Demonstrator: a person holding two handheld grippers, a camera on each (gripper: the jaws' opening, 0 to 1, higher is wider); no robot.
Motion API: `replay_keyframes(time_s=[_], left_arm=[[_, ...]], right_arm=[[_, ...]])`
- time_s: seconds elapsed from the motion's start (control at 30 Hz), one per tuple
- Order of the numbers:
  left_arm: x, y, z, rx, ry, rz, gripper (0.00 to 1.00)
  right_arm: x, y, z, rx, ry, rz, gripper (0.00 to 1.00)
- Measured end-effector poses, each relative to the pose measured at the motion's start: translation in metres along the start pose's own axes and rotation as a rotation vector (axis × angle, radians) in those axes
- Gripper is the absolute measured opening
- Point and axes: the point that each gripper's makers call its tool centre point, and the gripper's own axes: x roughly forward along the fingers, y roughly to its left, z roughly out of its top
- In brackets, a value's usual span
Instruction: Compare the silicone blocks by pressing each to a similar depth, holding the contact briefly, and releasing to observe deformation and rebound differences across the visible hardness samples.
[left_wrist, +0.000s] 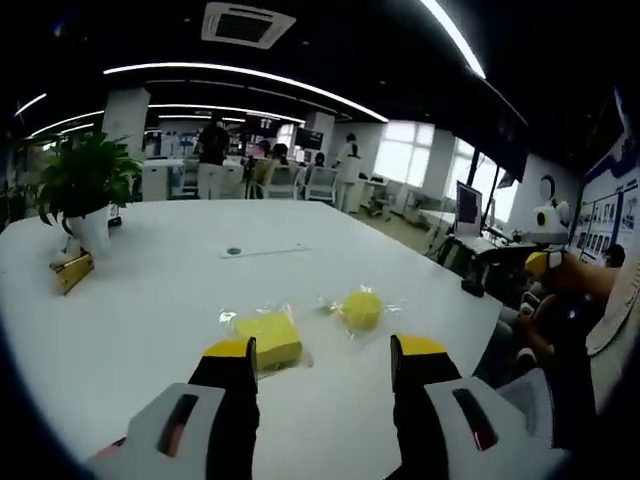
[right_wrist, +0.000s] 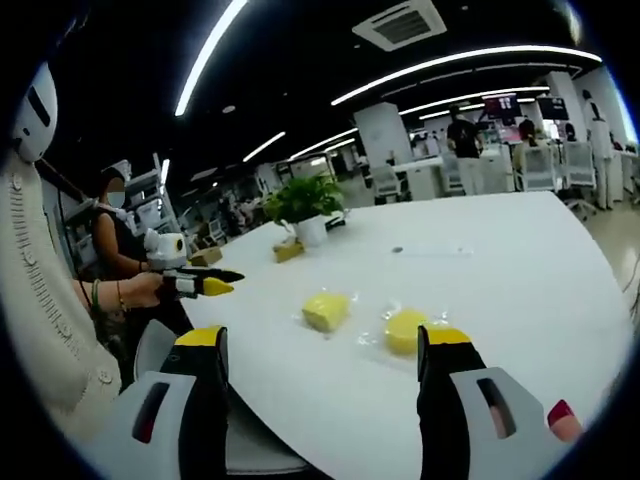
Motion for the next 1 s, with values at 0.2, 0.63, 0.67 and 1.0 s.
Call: replay_keyframes(time_s=[0.2, 0.63, 0.67, 1.0], left_arm=[[-0.005, -0.017, 0.000, 0.011, -0.006, -0.023, 0.56], [-0.002, -0.026, -0.008, 0.003, 0.034, -0.037, 0.63], [0.000, -0.026, -0.007, -0.010, 0.029, -0.039, 0.64], [0.021, -0.031, 0.005, -0.135, 0.008, -0.077, 0.62]], right_arm=[[-0.004, -0.011, -0.004, 0.013, -0.006, -0.015, 0.71], [-0.006, -0.022, -0.011, 0.042, -0.016, -0.032, 0.71], [-0.006, -0.023, -0.011, 0.045, -0.019, -0.033, 0.71], [-0.001, -0.030, -0.015, 0.061, -0.005, -0.032, 0.70]])
